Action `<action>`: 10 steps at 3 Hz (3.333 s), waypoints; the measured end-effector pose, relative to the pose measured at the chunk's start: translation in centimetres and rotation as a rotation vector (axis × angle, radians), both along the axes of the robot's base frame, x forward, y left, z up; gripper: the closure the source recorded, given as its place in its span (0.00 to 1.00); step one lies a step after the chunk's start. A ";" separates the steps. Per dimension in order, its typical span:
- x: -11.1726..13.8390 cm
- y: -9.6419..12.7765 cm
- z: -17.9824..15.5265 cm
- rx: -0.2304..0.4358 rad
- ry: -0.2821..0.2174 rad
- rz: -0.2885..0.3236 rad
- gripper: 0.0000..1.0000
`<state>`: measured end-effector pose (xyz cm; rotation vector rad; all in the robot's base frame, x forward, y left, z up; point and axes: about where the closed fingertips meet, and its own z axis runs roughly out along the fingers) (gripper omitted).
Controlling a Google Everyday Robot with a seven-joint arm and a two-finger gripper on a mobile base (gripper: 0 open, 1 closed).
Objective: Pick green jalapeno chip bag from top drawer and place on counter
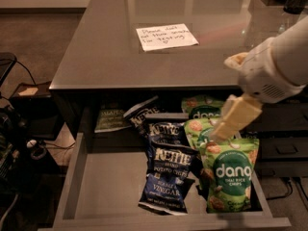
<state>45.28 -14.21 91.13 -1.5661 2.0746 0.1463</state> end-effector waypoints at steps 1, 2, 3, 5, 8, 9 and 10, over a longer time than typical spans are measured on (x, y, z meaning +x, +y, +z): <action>0.6 5.5 -3.1 0.080 0.014 0.029 0.00; 0.6 5.6 -2.9 0.078 0.000 0.027 0.00; 0.3 6.0 -3.8 0.066 -0.013 0.040 0.00; -0.1 12.4 -9.8 0.102 -0.091 0.070 0.00; 4.2 19.7 -14.3 0.158 -0.195 0.033 0.00; 4.2 19.4 -15.3 0.159 -0.202 0.017 0.00; 5.6 20.3 -17.0 0.184 -0.214 0.015 0.00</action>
Offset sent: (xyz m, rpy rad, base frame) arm 0.0049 0.0467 -0.0265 0.0684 0.0119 0.0247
